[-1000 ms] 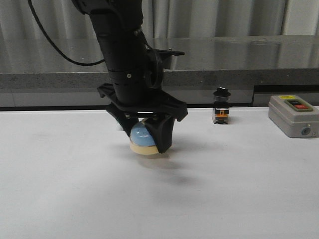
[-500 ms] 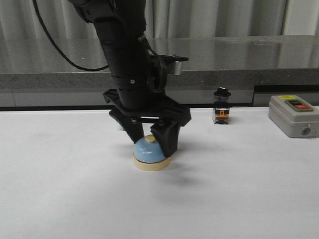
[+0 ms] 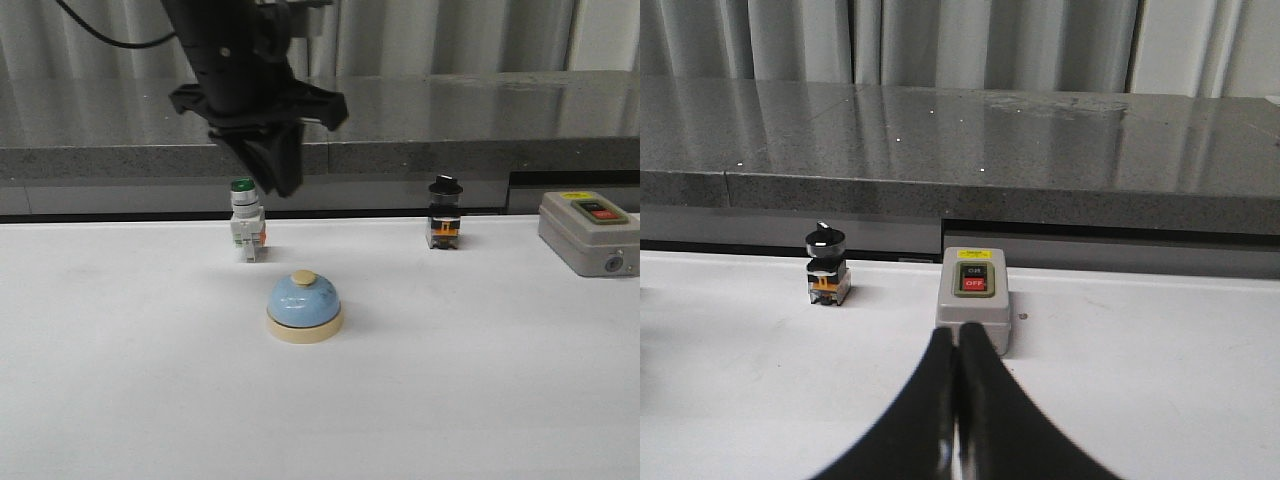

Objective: Place and press bell with both arms

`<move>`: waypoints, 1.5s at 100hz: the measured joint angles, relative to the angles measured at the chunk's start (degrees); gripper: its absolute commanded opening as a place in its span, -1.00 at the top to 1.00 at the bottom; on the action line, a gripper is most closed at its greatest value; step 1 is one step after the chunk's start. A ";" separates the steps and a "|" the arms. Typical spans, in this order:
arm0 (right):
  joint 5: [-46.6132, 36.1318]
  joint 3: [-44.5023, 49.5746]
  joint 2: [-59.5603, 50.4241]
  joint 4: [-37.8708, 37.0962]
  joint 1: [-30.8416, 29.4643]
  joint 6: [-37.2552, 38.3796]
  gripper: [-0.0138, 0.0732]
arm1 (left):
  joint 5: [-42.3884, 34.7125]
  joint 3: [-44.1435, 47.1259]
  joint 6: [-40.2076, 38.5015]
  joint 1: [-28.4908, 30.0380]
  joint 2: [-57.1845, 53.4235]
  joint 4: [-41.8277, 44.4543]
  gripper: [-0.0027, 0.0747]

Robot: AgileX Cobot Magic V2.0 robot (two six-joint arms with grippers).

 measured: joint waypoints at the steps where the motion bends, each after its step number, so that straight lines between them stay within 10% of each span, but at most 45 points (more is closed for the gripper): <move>1: 0.00 0.00 0.00 0.00 0.00 0.00 0.82 | 0.10 0.00 0.00 0.24 -0.30 0.00 0.97; 82: 0.00 0.00 0.00 0.00 0.00 0.00 0.82 | 5.67 2.39 -3.01 30.56 -13.86 0.19 0.98; 150: 0.00 0.00 0.00 0.00 0.00 0.00 0.82 | -10.08 33.54 -2.91 32.31 -41.22 -0.24 0.98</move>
